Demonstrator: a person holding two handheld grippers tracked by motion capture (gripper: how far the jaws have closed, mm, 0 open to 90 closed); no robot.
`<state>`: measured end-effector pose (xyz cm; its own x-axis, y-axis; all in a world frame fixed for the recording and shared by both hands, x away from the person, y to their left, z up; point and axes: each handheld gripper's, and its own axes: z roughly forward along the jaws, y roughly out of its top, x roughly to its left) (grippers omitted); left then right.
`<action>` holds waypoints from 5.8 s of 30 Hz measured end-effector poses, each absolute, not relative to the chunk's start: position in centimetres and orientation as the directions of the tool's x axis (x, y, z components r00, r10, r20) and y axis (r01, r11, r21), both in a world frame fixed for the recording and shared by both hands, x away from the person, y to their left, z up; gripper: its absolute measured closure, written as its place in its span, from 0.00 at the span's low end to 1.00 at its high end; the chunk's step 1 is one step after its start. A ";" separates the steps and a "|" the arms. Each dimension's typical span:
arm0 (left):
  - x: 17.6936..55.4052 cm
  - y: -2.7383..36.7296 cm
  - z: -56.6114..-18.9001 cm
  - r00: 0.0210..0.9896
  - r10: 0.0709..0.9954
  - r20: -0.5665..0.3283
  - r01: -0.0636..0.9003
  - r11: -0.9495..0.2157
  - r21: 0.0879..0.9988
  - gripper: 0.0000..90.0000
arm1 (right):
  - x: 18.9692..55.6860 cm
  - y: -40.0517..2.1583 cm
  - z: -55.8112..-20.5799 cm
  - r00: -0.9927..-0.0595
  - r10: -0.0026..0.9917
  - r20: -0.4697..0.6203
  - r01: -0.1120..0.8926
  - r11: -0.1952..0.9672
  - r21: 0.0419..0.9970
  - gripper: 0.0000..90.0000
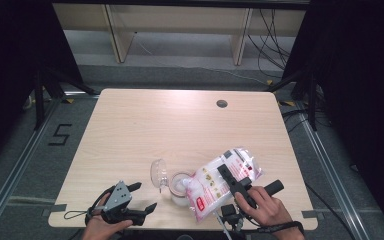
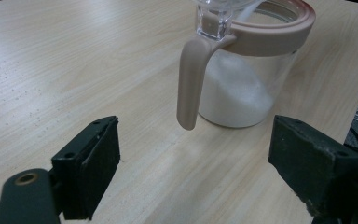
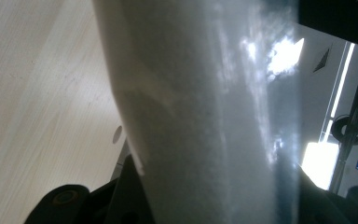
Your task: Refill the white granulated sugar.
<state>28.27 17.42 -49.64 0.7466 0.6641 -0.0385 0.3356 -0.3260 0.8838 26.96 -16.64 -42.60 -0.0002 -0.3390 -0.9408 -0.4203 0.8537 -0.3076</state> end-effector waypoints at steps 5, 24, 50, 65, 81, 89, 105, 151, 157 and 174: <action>28.3 17.4 -49.6 0.746 0.665 -0.039 0.336 -0.326 0.883 0.18 | 27.0 -16.8 -42.6 -0.007 -0.329 -0.944 -0.413 0.861 -0.297 0.78; 28.3 17.4 -49.5 0.745 0.666 -0.034 0.333 -0.328 0.884 0.18 | 26.7 -17.1 -42.4 -0.001 -0.350 -0.937 -0.404 0.857 -0.320 0.78; 28.3 17.3 -49.7 0.744 0.666 -0.048 0.340 -0.316 0.886 0.18 | 26.7 -16.8 -42.5 0.011 -0.372 -0.928 -0.399 0.849 -0.346 0.78; 28.4 17.4 -49.6 0.748 0.663 -0.044 0.336 -0.320 0.886 0.18 | 26.4 -17.5 -42.1 0.011 -0.372 -0.928 -0.387 0.854 -0.348 0.79; 28.3 17.3 -49.6 0.748 0.662 -0.037 0.330 -0.323 0.887 0.18 | 26.4 -16.8 -42.3 0.016 -0.338 -0.941 -0.394 0.863 -0.317 0.80; 28.3 17.3 -49.6 0.748 0.663 -0.041 0.333 -0.322 0.886 0.18 | 26.3 -17.4 -42.5 -0.049 -0.298 -0.953 -0.348 0.900 -0.263 0.81; 28.3 17.3 -49.6 0.745 0.666 -0.043 0.335 -0.317 0.887 0.18 | 26.3 -18.1 -42.9 -0.067 -0.259 -0.963 -0.353 0.909 -0.220 0.83; 28.4 17.3 -49.6 0.758 0.651 -0.018 0.314 -0.340 0.886 0.18 | 26.3 -17.0 -43.0 -0.078 -0.208 -0.975 -0.363 0.917 -0.166 0.83; 28.3 17.2 -49.7 0.750 0.660 -0.036 0.330 -0.327 0.885 0.18 | 26.4 -17.2 -42.9 -0.087 -0.215 -0.973 -0.348 0.921 -0.173 0.83; 28.5 17.3 -49.6 0.759 0.651 -0.017 0.313 -0.342 0.886 0.18 | 26.2 -18.2 -42.9 -0.093 -0.174 -0.980 -0.336 0.932 -0.134 0.83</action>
